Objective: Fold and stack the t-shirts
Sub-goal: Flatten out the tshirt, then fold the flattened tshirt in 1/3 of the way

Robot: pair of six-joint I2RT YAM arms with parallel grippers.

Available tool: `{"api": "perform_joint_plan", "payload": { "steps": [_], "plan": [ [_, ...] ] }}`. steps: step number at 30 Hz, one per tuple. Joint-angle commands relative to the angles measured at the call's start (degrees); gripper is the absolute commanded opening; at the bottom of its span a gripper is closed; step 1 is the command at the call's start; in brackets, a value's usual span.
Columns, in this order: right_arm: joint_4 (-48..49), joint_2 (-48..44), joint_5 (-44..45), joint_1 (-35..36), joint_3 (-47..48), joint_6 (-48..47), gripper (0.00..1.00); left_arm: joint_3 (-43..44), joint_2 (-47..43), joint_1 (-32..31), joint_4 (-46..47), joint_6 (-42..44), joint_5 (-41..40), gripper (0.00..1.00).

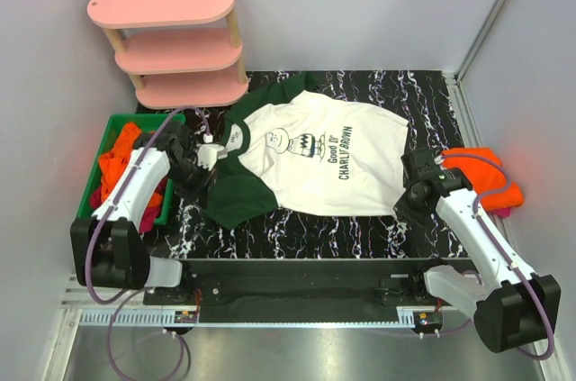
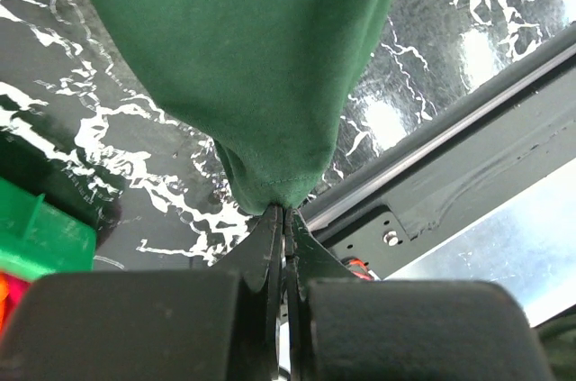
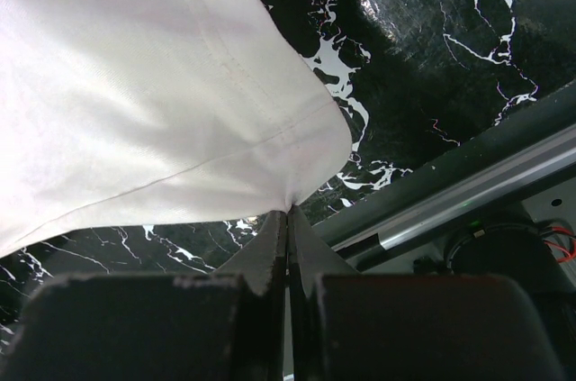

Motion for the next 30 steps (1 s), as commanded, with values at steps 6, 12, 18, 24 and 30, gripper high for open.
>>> {"api": "perform_joint_plan", "payload": {
  "steps": [6,12,18,24,30],
  "plan": [
    [-1.4,2.2,0.9,-0.1,2.6,0.1,0.0,6.1,-11.0,0.1,-10.9,3.9,-2.5,0.0],
    [-1.7,1.6,-0.3,-0.1,2.9,-0.5,0.0,7.4,-14.7,0.2,-18.6,5.9,-2.8,0.0],
    [-3.0,0.0,-1.5,-0.1,2.2,-0.8,0.0,5.8,-19.4,0.2,-20.1,5.5,-6.6,0.0],
    [-6.3,-2.5,-1.3,-0.1,3.1,-1.2,0.0,4.9,-21.8,0.2,-20.1,7.5,-11.9,0.0],
    [-7.4,-4.6,-2.0,-0.1,1.2,-0.9,0.0,0.4,-24.3,0.3,-20.1,10.0,-12.5,0.0]
  ]
}}
